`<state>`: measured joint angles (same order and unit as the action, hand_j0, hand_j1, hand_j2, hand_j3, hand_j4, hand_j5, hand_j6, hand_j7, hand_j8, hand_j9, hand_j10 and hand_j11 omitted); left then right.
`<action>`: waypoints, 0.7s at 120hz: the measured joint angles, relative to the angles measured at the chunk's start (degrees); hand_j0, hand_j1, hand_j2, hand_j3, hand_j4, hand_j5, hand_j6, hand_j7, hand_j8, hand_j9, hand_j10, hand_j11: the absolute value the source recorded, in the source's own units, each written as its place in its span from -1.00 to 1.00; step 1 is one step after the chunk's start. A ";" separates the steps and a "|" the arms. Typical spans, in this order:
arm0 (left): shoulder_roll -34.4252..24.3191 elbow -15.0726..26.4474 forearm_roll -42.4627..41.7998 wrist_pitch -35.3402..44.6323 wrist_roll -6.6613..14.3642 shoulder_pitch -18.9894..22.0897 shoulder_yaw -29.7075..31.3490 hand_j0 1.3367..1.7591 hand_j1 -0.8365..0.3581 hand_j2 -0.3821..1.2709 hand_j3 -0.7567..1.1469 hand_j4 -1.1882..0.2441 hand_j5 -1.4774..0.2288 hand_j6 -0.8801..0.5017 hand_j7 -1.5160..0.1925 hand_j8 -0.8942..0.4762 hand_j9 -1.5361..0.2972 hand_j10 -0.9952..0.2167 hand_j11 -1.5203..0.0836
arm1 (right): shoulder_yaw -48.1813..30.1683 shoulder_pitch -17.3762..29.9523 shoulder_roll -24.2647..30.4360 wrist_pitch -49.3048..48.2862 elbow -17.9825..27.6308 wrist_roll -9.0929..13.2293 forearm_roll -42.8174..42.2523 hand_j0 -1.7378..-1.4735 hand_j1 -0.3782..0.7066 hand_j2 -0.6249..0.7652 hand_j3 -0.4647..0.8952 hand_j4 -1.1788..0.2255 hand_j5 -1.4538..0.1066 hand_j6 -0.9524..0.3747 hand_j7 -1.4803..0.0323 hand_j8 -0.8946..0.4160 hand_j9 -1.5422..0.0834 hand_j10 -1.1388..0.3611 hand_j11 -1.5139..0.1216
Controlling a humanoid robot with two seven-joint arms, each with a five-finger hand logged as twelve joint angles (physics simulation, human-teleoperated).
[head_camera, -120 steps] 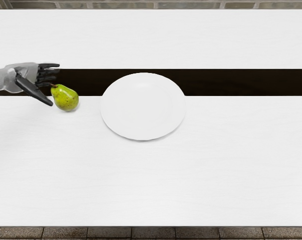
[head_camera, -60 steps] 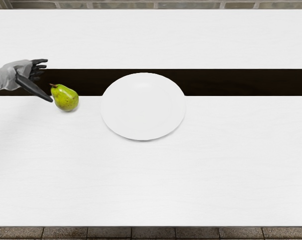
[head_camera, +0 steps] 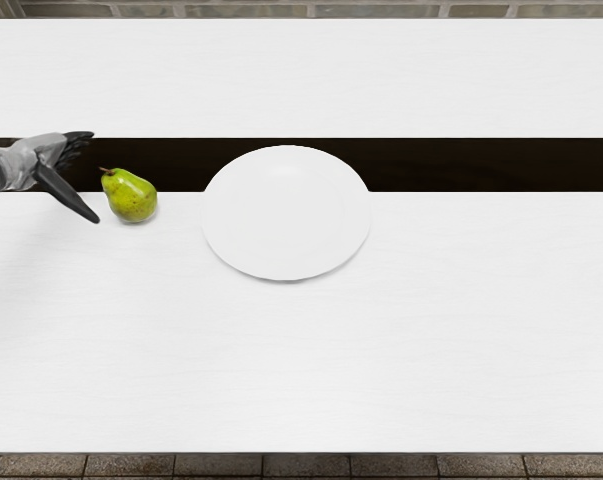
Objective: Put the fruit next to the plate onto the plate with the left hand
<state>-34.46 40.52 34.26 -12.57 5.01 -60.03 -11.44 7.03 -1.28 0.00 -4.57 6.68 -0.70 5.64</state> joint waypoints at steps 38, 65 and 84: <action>0.26 0.46 4.72 1.34 0.00 0.09 0.09 0.52 0.97 -0.53 -0.21 0.65 0.72 0.26 0.77 0.29 0.67 0.63 0.89 | 0.00 -0.01 0.00 0.00 0.00 0.00 -0.02 -0.40 -0.95 -0.10 -0.32 0.68 0.86 0.43 0.96 0.36 0.90 0.52 0.85; 1.21 0.72 5.38 1.47 0.11 -0.35 0.11 0.52 0.79 -0.51 -0.21 0.52 0.58 0.13 0.63 0.16 0.54 0.48 0.74 | 0.00 0.00 0.00 0.00 0.00 0.00 0.00 -0.40 -0.95 -0.10 -0.32 0.68 0.86 0.43 0.96 0.36 0.90 0.52 0.85; 2.05 1.09 5.44 1.42 0.21 -0.44 0.12 0.52 0.72 -0.50 -0.21 0.47 0.53 0.08 0.57 0.11 0.49 0.42 0.68 | 0.00 0.00 0.00 0.00 0.00 0.00 0.02 -0.40 -0.95 -0.10 -0.32 0.68 0.86 0.43 0.96 0.36 0.90 0.52 0.85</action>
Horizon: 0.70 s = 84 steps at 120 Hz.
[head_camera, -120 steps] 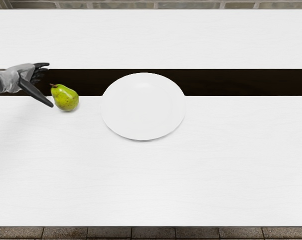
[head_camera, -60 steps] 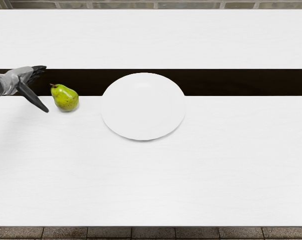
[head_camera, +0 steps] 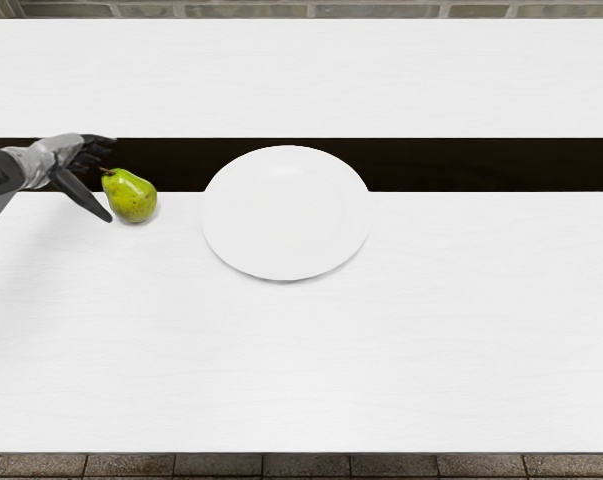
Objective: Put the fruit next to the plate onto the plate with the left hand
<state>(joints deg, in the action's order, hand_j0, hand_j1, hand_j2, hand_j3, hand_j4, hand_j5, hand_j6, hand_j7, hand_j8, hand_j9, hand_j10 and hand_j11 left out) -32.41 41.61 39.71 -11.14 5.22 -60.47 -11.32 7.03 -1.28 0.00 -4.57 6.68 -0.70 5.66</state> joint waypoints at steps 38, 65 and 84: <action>1.56 0.53 0.02 -0.02 0.18 -0.26 0.00 0.52 0.55 -0.48 -0.21 0.35 0.40 -0.04 0.45 -0.01 0.37 0.28 0.55 | 0.00 -0.01 0.00 0.00 0.00 0.00 0.01 -0.40 -0.95 -0.10 -0.32 0.68 0.86 0.43 0.96 0.36 0.90 0.52 0.85; 1.52 1.71 0.02 -0.02 0.47 -0.18 0.21 0.52 0.42 -0.47 -0.21 0.26 0.30 -0.14 0.34 -0.11 0.27 0.17 0.44 | 0.00 -0.01 0.00 0.00 0.00 0.00 -0.04 -0.40 -0.95 -0.10 -0.32 0.68 0.86 0.43 0.96 0.36 0.90 0.52 0.85; 1.52 2.55 0.02 -0.02 1.00 -0.18 0.32 0.52 0.31 -0.45 -0.21 0.19 0.22 -0.22 0.26 -0.19 0.20 0.09 0.35 | 0.00 0.00 0.00 0.00 0.00 0.00 -0.03 -0.40 -0.95 -0.10 -0.32 0.68 0.86 0.43 0.96 0.36 0.90 0.52 0.85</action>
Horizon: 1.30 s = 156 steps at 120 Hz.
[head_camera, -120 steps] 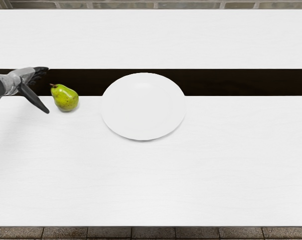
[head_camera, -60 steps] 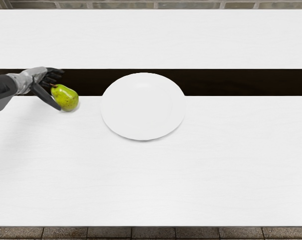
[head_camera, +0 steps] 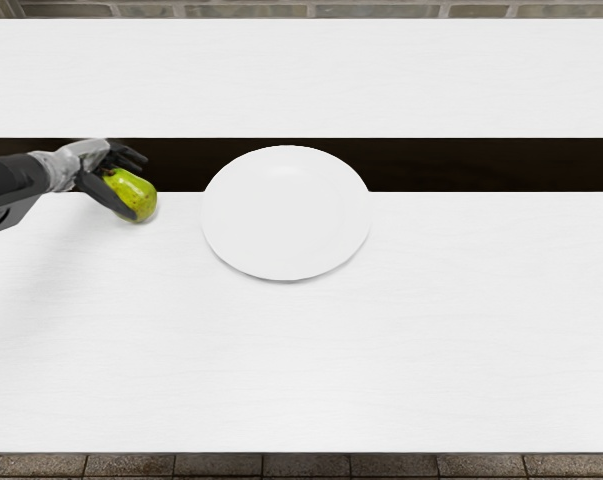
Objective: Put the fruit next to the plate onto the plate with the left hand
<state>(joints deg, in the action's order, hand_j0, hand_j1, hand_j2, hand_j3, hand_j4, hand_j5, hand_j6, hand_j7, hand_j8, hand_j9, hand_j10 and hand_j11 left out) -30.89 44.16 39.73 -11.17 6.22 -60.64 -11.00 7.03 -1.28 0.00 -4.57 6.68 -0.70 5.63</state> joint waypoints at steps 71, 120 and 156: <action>0.23 1.62 0.26 0.09 3.01 0.00 -0.02 0.52 0.02 -0.35 -0.20 -0.04 -0.04 -0.23 0.02 -0.06 -0.02 -0.04 0.11 | 0.02 0.01 0.00 0.00 0.00 0.00 0.05 -0.40 -0.95 -0.10 -0.32 0.68 0.86 0.43 0.96 0.36 0.90 0.52 0.85; 0.27 1.64 0.16 -0.31 3.99 -0.64 0.76 0.52 -0.28 0.17 -0.20 0.16 -0.22 -0.05 -0.12 0.02 -0.12 -0.12 0.04 | 0.01 0.01 0.00 0.00 0.00 0.00 0.06 -0.40 -0.95 -0.10 -0.32 0.68 0.86 0.43 0.96 0.36 0.90 0.52 0.85; 0.22 2.14 -0.66 -0.24 3.97 -3.05 1.13 0.52 0.00 -0.03 -0.20 -0.01 -0.16 -0.28 -0.10 -0.20 -0.12 -0.32 0.01 | 0.00 -0.02 0.00 0.00 0.00 0.00 0.00 -0.40 -0.95 -0.10 -0.32 0.68 0.86 0.43 0.96 0.36 0.90 0.52 0.85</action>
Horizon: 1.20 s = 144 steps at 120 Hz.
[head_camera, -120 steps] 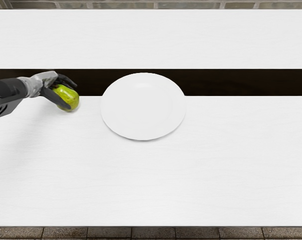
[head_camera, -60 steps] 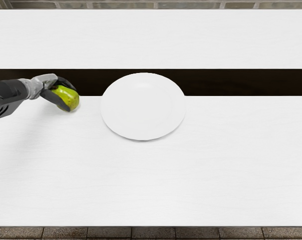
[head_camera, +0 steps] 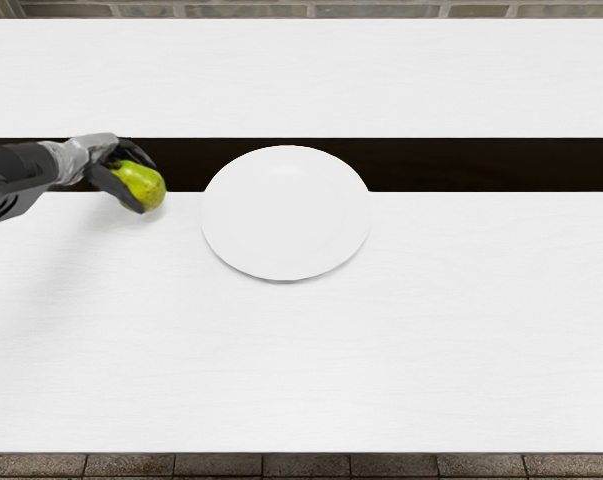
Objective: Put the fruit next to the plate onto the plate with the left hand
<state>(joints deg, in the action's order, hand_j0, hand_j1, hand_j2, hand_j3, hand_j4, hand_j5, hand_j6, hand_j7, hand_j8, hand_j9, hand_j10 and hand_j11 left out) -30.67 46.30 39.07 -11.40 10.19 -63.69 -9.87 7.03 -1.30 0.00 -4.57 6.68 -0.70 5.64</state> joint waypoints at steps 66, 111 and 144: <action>2.05 0.10 -0.43 0.05 -0.01 -4.10 -0.07 0.52 0.09 -0.13 -0.21 -0.09 -0.11 -0.32 -0.06 -0.28 -0.11 -0.33 0.00 | 0.00 0.00 0.00 0.00 0.00 0.00 0.00 -0.40 -0.95 -0.10 -0.32 0.68 0.86 0.43 0.96 0.36 0.90 0.52 0.85; 5.02 0.02 -0.48 0.03 0.00 -5.68 -0.10 0.52 0.05 -0.06 -0.21 -0.09 -0.11 -0.34 -0.06 -0.28 -0.10 -0.26 0.00 | 0.00 0.01 0.00 0.00 0.00 0.00 0.00 -0.40 -0.95 -0.10 -0.32 0.68 0.86 0.43 0.96 0.36 0.90 0.52 0.85; 8.25 -0.05 -0.98 0.04 0.08 -6.36 -0.10 0.52 0.04 -0.10 -0.21 -0.09 -0.11 -0.30 -0.06 -0.27 -0.10 -0.25 0.01 | 0.00 0.03 0.00 0.00 0.00 0.00 0.01 -0.40 -0.95 -0.10 -0.32 0.68 0.86 0.43 0.96 0.36 0.90 0.52 0.85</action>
<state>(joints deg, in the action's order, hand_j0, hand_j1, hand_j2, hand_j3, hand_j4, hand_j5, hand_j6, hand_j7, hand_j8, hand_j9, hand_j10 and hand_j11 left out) -22.42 46.25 38.09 -11.37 10.27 -70.05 -9.97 7.03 -1.27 0.00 -4.57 6.68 -0.70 5.65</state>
